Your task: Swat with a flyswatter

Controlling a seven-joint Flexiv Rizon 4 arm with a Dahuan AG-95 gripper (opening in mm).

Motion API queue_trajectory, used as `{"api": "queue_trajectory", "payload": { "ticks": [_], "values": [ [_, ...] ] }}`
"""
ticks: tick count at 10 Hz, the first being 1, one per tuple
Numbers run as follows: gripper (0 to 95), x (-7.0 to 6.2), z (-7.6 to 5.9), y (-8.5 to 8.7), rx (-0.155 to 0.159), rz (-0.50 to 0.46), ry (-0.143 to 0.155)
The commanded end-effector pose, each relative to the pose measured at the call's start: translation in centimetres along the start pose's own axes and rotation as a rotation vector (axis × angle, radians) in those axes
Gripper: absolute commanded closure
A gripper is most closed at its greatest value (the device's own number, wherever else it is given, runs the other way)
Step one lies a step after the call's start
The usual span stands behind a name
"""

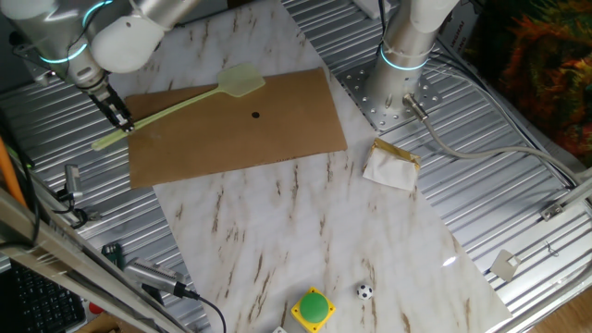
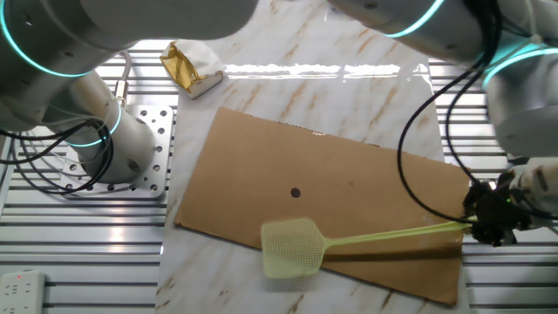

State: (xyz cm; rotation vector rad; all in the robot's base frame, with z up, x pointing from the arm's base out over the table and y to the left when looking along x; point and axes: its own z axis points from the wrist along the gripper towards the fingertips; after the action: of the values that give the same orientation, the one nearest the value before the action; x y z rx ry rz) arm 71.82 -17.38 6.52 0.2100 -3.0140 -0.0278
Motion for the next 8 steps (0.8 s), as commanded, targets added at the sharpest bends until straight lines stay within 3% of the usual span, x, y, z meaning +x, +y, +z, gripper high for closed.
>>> {"api": "queue_trajectory", "payload": {
  "ticks": [1, 8],
  "values": [
    [95.0, -0.4, -0.3, 0.4, -0.01, 0.013, 0.025],
    [95.0, -0.6, -0.2, 2.5, -0.011, 0.066, 0.036]
  ]
}}
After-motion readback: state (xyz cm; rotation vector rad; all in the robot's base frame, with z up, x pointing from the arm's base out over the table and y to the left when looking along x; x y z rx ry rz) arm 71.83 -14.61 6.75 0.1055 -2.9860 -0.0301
